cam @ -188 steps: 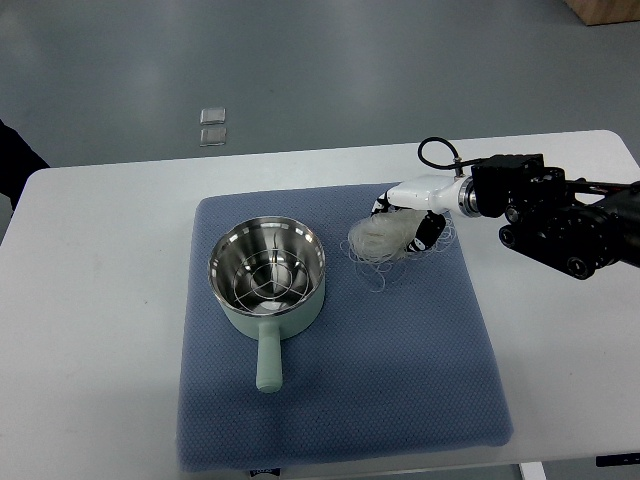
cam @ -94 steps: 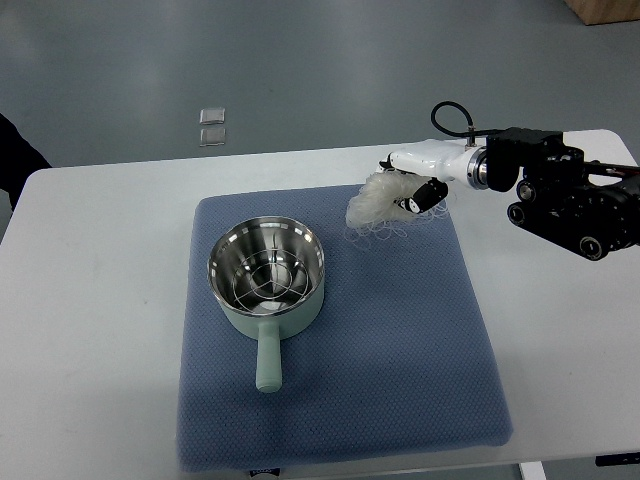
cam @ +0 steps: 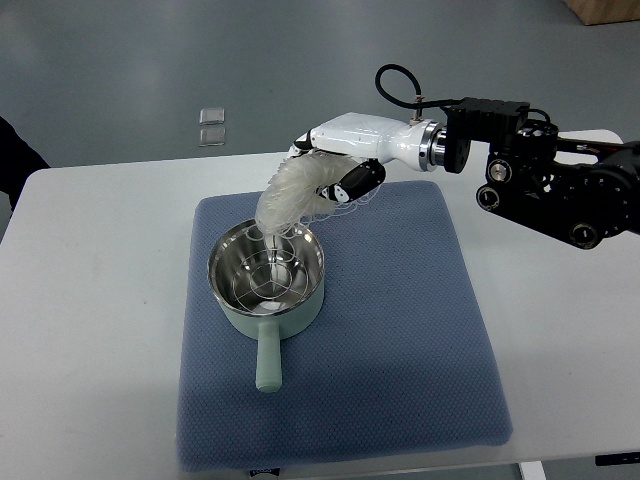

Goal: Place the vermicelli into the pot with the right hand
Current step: 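Carry the vermicelli with the right hand over the steel pot, then open the right hand to drop the vermicelli and withdraw upward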

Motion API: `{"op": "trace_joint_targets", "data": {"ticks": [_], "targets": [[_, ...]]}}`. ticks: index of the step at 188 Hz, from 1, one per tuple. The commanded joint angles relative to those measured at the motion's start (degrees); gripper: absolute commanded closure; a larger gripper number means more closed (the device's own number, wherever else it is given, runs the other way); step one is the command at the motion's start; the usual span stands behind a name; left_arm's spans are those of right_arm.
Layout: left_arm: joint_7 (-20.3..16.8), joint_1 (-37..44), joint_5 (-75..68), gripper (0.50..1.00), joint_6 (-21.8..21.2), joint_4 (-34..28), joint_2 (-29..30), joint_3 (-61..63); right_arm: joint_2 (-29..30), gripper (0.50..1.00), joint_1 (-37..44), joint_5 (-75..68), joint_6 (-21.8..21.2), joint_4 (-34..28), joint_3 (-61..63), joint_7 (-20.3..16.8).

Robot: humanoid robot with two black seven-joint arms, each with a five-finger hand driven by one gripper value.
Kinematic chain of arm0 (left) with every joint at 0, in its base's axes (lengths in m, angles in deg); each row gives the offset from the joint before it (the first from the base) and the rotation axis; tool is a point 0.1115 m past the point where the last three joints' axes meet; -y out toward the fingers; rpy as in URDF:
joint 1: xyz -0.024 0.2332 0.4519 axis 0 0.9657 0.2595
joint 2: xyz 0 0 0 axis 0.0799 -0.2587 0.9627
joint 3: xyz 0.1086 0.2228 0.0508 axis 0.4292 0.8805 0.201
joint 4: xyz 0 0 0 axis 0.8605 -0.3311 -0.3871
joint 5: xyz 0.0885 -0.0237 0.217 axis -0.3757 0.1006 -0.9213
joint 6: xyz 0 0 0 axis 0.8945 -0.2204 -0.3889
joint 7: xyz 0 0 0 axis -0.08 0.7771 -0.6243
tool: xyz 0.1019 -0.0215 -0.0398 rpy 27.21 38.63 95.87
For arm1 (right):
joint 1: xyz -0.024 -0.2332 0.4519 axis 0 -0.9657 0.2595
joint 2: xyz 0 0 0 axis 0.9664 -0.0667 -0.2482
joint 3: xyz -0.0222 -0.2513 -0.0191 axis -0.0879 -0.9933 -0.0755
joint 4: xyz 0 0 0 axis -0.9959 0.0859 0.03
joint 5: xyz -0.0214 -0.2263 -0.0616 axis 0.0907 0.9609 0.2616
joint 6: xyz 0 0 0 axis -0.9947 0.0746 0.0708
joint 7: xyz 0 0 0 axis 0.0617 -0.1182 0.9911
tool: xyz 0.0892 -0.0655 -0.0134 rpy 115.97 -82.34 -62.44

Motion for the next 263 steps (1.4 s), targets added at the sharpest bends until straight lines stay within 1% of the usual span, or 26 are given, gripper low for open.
{"op": "trace_joint_targets", "data": {"ticks": [1,32,66,67,68,69,70,71,72,73,74,75,76,79,80,83,84,89,97,111,114,118,160,187,221,263], "targets": [[0.00,0.00,0.00,0.500,-0.08,0.05,0.00,0.00,2.53,1.000,0.14,0.17,-0.13,-1.13,-0.08,0.53],[0.00,0.00,0.00,0.500,-0.08,0.14,0.00,0.00,5.96,1.000,0.05,0.52,-0.31,-1.13,-0.96,0.26],[0.00,0.00,0.00,0.500,-0.08,0.14,0.00,0.00,6.58,1.000,-0.83,1.13,0.04,0.45,-2.19,-0.09],[0.00,0.00,0.00,0.500,-0.08,0.14,0.00,0.00,6.58,0.965,-0.83,1.22,0.13,0.63,-2.28,-0.09],[0.00,0.00,0.00,0.500,-0.08,0.14,0.00,0.00,6.58,0.965,-0.83,1.22,0.13,0.63,-2.28,-0.09],[0.00,0.00,0.00,0.500,0.01,0.14,0.00,0.00,6.58,0.922,-0.92,1.22,0.13,0.72,-2.37,-0.09],[0.00,0.00,0.00,0.500,0.01,0.14,0.00,0.00,6.58,0.922,-0.92,1.22,0.13,0.72,-2.37,-0.09],[0.00,0.00,0.00,0.500,-0.07,0.14,0.00,0.00,6.58,0.888,-0.92,1.22,0.13,0.80,-2.37,-0.09],[0.00,0.00,0.00,0.500,-0.08,0.14,0.00,0.00,6.58,0.887,-0.92,1.22,0.13,0.80,-2.37,-0.09],[0.00,0.00,0.00,0.500,-0.08,0.14,0.00,0.00,6.58,0.859,-1.01,1.22,0.22,0.89,-2.45,-0.09],[0.00,0.00,0.00,0.500,-0.08,0.14,0.00,0.00,6.58,0.859,-1.01,1.22,0.22,0.89,-2.46,-0.09],[0.00,0.00,0.00,0.500,-0.08,0.14,0.00,0.00,6.58,0.834,-1.18,1.22,0.22,0.98,-2.46,-0.09],[0.00,0.00,0.00,0.500,-0.08,0.14,0.00,0.00,6.58,0.834,-1.18,1.22,0.22,0.98,-2.46,-0.09],[0.00,0.00,0.00,0.500,-0.08,0.14,0.00,0.00,6.40,0.787,-1.44,1.31,0.31,1.07,-2.46,-0.09],[0.00,0.00,0.00,0.500,-0.08,0.14,0.00,0.00,6.40,0.787,-1.45,1.31,0.31,1.07,-2.46,-0.09],[0.00,0.00,0.00,0.500,-0.08,0.14,0.00,0.00,6.31,0.740,-1.62,1.22,0.48,1.15,-2.46,-0.09],[0.00,0.00,0.00,0.500,-0.08,0.14,0.00,0.00,6.31,0.740,-1.62,1.22,0.48,1.16,-2.46,-0.09],[0.00,0.00,0.00,0.500,-0.08,0.14,0.00,0.00,6.05,0.681,-1.80,1.22,0.75,1.16,-2.46,-0.09],[0.00,0.00,0.00,0.500,0.01,0.14,0.00,0.00,5.79,0.648,-1.88,1.22,0.84,1.16,-2.54,-0.09],[0.00,0.00,0.00,0.500,0.01,0.22,0.00,-0.09,5.52,0.632,-2.15,1.22,0.84,1.16,-2.54,-0.09],[0.00,0.00,0.00,0.500,0.01,0.22,0.00,-0.09,5.43,0.605,-2.24,1.22,0.84,1.16,-2.54,-0.09],[0.00,0.00,0.00,0.500,0.01,0.22,0.00,-0.09,5.43,0.593,-2.41,1.22,0.84,1.16,-2.46,0.00],[0.00,0.00,0.00,0.500,0.01,0.22,0.00,-0.27,3.94,0.591,-4.17,0.25,1.10,1.16,-1.14,0.18],[0.00,0.00,0.00,0.500,0.01,0.14,0.00,-0.18,2.97,0.591,-7.16,-2.47,0.92,1.33,6.60,-0.09],[0.00,0.00,0.00,0.500,0.01,0.22,0.00,-0.18,2.62,0.591,-14.01,-17.68,1.01,4.67,18.37,-1.23],[0.00,0.00,0.00,0.500,0.01,0.22,0.00,-0.18,3.68,0.593,-24.73,-37.44,1.19,12.32,35.07,-4.13]]}}
